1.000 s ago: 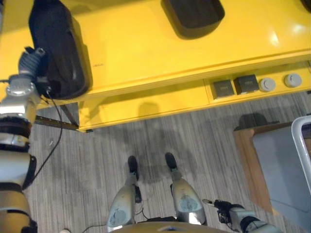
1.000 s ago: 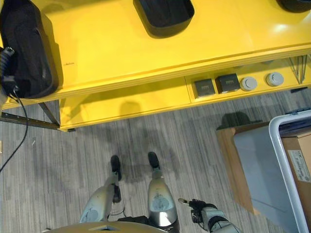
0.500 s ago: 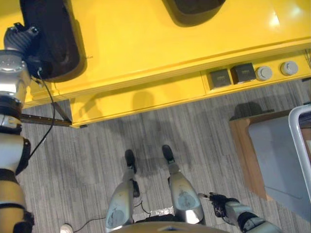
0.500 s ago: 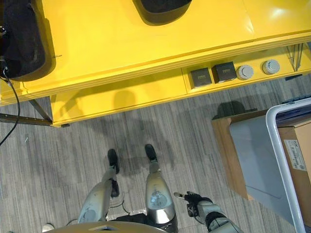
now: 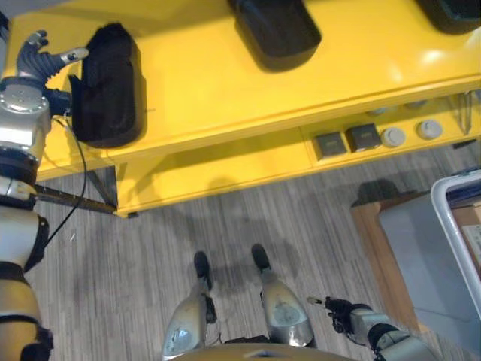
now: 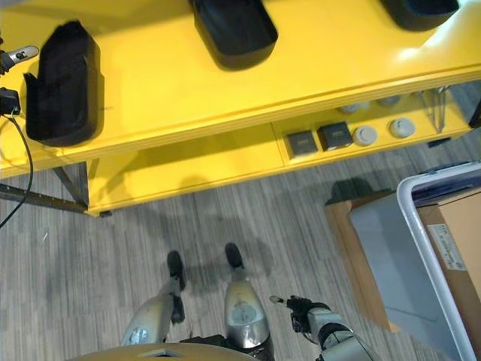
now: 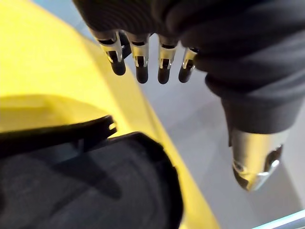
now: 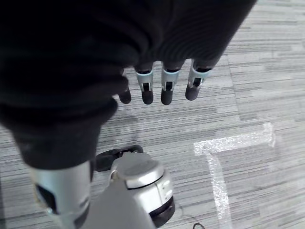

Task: Move parts from the plastic box to the shelf.

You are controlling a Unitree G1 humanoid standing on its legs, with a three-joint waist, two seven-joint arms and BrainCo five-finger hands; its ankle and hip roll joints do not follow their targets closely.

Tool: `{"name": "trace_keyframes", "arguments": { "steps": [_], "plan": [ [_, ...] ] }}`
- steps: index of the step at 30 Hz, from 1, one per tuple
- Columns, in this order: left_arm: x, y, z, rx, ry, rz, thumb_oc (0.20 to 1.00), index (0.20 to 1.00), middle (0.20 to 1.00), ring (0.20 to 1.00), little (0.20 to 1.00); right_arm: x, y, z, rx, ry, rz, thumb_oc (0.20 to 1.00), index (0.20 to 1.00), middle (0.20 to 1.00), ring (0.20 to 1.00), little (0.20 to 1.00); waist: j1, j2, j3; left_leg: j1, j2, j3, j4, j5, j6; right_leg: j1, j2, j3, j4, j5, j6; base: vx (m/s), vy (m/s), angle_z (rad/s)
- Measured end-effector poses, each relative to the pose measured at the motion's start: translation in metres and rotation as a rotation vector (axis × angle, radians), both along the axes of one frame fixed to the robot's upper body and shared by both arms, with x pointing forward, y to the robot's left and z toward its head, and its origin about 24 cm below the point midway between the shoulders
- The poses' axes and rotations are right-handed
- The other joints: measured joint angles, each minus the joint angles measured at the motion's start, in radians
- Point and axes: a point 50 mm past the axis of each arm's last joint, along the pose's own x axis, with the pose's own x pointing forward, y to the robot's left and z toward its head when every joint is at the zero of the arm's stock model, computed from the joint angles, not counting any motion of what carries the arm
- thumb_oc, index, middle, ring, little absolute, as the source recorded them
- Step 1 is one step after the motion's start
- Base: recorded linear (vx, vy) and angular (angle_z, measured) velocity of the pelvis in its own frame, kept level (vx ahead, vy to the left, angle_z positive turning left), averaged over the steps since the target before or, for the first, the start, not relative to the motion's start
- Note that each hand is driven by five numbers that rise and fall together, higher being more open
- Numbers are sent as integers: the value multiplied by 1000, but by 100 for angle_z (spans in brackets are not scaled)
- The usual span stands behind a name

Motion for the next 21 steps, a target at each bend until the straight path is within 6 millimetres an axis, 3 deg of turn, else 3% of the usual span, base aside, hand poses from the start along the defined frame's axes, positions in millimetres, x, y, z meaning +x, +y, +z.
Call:
{"name": "trace_keyframes", "arguments": {
  "steps": [5, 8, 10, 12, 14, 15, 16, 17, 21],
  "plan": [
    [-3, -36, 38, 116, -233, -81, 1000, 1000, 1000, 1000, 1000, -6, 0, -3, 4, 27, 5, 1000, 1000, 1000, 1000, 1000, 16, -4, -90, 30, 0, 2, 0, -9, -2, 31, 0, 1, 0, -8, -1, 20, -28, 0],
    [-26, -87, 63, 134, -458, -336, 1000, 1000, 1000, 1000, 1000, -17, 5, -9, 34, 102, -19, 1000, 1000, 1000, 1000, 1000, 59, -3, -150, 60, 10, -2, 0, -26, -6, 81, 5, -32, 0, -31, -12, 75, -34, 24],
    [-40, -102, 53, 107, -515, -451, 1000, 1000, 1000, 1000, 1000, -27, 7, -13, 49, 136, -55, 1000, 1000, 1000, 1000, 1000, 84, -1, -217, 65, 14, 1, 0, -50, -14, 89, 2, -58, 0, -52, -27, 46, -19, 39],
    [-60, -101, 29, 17, -541, -511, 1000, 1000, 1000, 1000, 1000, -30, 10, -15, 61, 139, -69, 1000, 1000, 1000, 1000, 1000, 113, 8, -265, 76, 15, 1, 0, -57, -14, 114, 1, -81, 0, -62, -27, -10, -11, 26],
    [-86, -96, -13, -166, -571, -551, 1000, 1000, 1000, 1000, 1000, -41, 13, -19, 76, 161, -97, 1000, 1000, 1000, 1000, 1000, 143, 13, -300, 104, 14, -5, 0, -56, -11, 149, 1, -89, -1, -77, -23, -47, -6, 19],
    [-89, -95, -27, -202, -553, -555, 862, 862, 862, 862, 862, -46, 14, -21, 79, 173, -99, 1000, 1000, 1000, 1000, 1000, 161, 2, -303, 113, 14, -14, 0, -52, -5, 157, 6, -101, 0, -84, -22, -13, -19, 37],
    [-91, -92, -46, -254, -519, -540, 602, 602, 602, 602, 602, -57, 17, -24, 85, 198, -107, 1000, 1000, 1000, 1000, 1000, 188, 0, -319, 114, 12, -27, 0, -49, -1, 163, 1, -110, 0, -99, -30, 8, -22, 53],
    [-102, -85, -91, -366, -443, -490, 222, 222, 222, 222, 222, -58, 23, -27, 90, 193, -118, 1000, 1000, 1000, 1000, 1000, 224, 3, -325, 112, 6, -51, 0, -49, -1, 172, -3, -130, -1, -105, -30, 12, -16, 56],
    [-117, -94, -161, -477, -226, -481, 200, 200, 200, 200, 200, -69, 33, -32, 102, 211, -141, 1000, 1000, 1000, 1000, 1000, 253, -30, -317, 110, -2, -68, 0, -33, 13, 187, -9, -159, 0, -116, -27, -2, -5, 27]
  ]
}}
